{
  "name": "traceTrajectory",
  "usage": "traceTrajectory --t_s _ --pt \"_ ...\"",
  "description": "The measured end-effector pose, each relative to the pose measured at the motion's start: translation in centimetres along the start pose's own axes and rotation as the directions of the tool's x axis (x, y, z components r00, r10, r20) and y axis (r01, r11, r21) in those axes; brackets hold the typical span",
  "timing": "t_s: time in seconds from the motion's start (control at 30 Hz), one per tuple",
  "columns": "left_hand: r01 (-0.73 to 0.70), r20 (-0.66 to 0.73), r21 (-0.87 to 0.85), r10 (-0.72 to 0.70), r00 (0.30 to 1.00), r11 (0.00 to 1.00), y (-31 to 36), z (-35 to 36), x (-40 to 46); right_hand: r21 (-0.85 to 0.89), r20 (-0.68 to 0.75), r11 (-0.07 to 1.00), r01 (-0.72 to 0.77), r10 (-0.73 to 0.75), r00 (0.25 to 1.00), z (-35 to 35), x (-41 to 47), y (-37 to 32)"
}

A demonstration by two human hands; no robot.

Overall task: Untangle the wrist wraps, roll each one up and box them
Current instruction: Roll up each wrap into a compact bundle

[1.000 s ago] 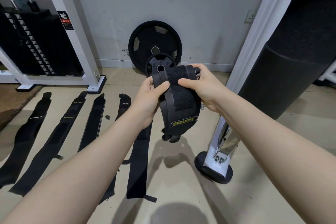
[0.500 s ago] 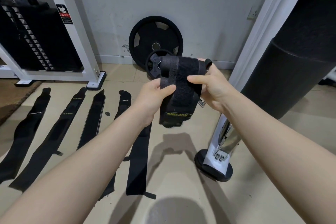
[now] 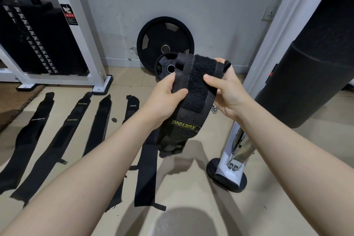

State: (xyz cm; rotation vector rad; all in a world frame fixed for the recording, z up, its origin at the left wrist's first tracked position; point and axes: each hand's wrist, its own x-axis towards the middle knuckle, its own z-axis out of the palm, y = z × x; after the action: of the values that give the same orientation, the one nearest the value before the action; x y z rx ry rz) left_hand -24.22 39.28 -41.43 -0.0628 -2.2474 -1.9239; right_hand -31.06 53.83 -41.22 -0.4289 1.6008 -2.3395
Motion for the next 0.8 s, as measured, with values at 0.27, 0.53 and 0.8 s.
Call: traceTrajectory --t_s 0.27,0.53,0.8 --pt "-0.081 -0.236 0.435 0.200 0.951 0.897 -1.2 0.1 0.9 -0.180 0.015 0.980 -0.090 0.094 0.995 0.1 0.6 -0.1" --pt "-0.037 -0.185 -0.083 0.021 0.982 0.996 -0.7 0.4 0.2 -0.173 -0.154 0.954 -0.243 0.218 0.964 0.2 0.9 0.5" --pt "-0.128 -0.033 -0.153 0.124 0.992 0.980 -1.0 0.1 0.0 -0.028 -0.124 0.893 -0.449 0.443 0.888 0.5 0.6 -0.6"
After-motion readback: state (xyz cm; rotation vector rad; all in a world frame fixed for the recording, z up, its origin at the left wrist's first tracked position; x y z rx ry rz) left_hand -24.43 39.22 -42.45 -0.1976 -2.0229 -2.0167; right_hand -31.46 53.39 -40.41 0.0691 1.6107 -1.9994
